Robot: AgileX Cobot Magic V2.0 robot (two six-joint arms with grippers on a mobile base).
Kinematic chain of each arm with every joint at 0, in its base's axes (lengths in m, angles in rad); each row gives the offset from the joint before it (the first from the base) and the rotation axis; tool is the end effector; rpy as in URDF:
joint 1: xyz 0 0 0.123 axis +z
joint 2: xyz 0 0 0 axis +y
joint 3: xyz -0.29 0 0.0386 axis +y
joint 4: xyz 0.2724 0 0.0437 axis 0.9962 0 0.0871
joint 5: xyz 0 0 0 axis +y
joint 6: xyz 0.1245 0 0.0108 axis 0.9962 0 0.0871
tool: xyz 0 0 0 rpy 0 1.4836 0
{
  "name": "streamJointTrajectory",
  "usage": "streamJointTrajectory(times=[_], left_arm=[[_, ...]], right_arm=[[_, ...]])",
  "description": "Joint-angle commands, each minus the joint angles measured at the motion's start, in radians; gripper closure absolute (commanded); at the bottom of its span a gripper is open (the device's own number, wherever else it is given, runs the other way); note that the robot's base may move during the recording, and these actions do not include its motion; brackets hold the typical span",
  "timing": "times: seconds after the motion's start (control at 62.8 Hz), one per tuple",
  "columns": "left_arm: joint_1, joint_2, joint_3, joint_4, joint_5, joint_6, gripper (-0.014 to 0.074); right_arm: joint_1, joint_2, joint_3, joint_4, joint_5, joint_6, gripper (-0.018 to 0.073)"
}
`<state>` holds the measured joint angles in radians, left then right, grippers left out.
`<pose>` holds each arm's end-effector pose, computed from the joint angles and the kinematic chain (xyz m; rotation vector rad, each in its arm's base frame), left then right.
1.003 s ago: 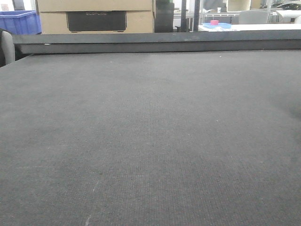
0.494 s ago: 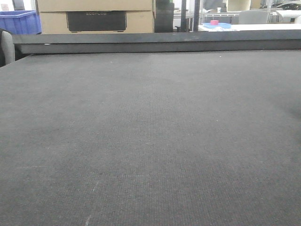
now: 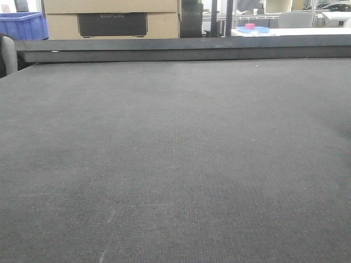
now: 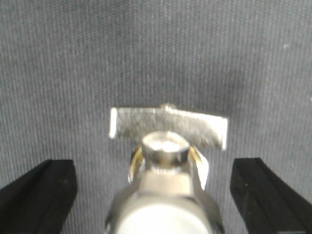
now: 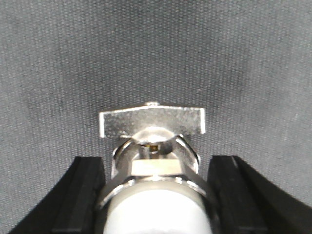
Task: Place valve from conveyor to right shelf box
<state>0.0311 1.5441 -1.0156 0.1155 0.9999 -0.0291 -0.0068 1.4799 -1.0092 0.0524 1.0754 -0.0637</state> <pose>0.3040 0.0216 0.1910 -0.0061 3.0084 0.1526 0.2887 0.0038 0.2067 -0.0523 3.0270 0.0659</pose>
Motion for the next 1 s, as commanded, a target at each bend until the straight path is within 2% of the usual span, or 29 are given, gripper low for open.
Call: streamJointTrajectory(times=[0.0, 0.478, 0.589, 0.637, 0.749, 0.844, 0.908, 0.987], left_arm=[[-0.006, -0.005, 0.003, 0.002, -0.025, 0.001, 0.0083], [-0.006, -0.005, 0.003, 0.002, -0.014, 0.001, 0.0083], [-0.006, -0.005, 0.003, 0.002, -0.014, 0.001, 0.0123], [-0.006, -0.005, 0.003, 0.002, -0.014, 0.001, 0.0164], [-0.006, -0.005, 0.003, -0.005, -0.012, 0.001, 0.0339], [-0.006, -0.005, 0.003, -0.021, -0.012, 0.001, 0.0531], [-0.006, -0.005, 0.003, -0.026, -0.018, 0.001, 0.0689], [-0.006, -0.01, 0.003, -0.026, -0.016, 0.001, 0.0707]], right_arm=[[-0.004, 0.0, 0.003, -0.012, -0.015, -0.005, 0.0721], [-0.004, 0.0, 0.003, -0.012, -0.021, -0.005, 0.0721], [-0.004, 0.0, 0.003, -0.012, -0.023, -0.005, 0.0721], [-0.004, 0.0, 0.003, -0.012, -0.023, -0.005, 0.0721], [-0.004, 0.0, 0.003, -0.012, -0.023, -0.005, 0.0721], [-0.004, 0.0, 0.003, -0.012, -0.023, -0.005, 0.0721], [-0.004, 0.0, 0.003, -0.012, -0.022, -0.005, 0.0721], [-0.004, 0.0, 0.003, -0.009, -0.023, -0.005, 0.0721]])
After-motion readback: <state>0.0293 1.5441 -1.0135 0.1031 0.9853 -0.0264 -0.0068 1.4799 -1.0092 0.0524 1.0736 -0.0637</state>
